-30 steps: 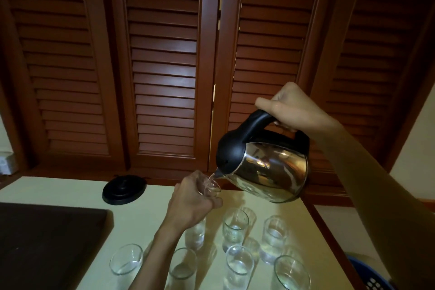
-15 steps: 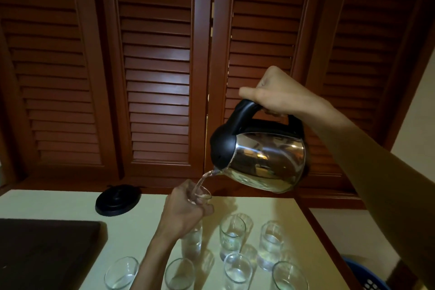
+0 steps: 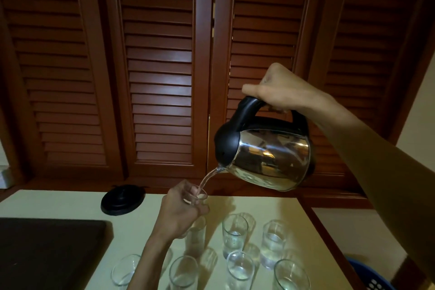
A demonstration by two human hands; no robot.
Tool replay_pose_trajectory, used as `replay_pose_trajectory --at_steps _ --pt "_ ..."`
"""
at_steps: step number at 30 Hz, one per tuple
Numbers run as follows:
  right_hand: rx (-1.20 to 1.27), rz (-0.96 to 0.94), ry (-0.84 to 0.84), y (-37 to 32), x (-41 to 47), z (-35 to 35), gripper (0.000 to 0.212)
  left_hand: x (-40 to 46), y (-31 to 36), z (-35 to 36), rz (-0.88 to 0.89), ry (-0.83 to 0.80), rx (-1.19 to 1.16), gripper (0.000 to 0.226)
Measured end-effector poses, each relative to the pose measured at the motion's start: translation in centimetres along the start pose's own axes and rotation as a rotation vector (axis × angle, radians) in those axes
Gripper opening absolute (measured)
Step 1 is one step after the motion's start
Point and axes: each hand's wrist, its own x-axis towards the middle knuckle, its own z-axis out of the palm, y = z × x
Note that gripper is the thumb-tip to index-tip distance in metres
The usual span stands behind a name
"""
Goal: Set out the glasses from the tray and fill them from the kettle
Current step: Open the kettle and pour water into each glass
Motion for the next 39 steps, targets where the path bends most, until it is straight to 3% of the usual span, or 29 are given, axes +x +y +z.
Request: replay_pose_trajectory --at_steps 26,33,39 --pt "0.132 -0.085 0.012 4.5 -1.1 -1.8 0.047 -2.3 2.9 4.2 -0.039 0.128 -0.014 0.024" --pt "0.298 -0.071 0.065 7.1 -2.7 -1.9 0.04 -2.4 4.4 5.1 -0.041 0.127 -0.115 0.025" --pt "0.572 0.107 0.083 9.9 -4.4 -1.4 0.038 -3.1 5.7 4.5 -0.014 0.109 -0.213 0.032"
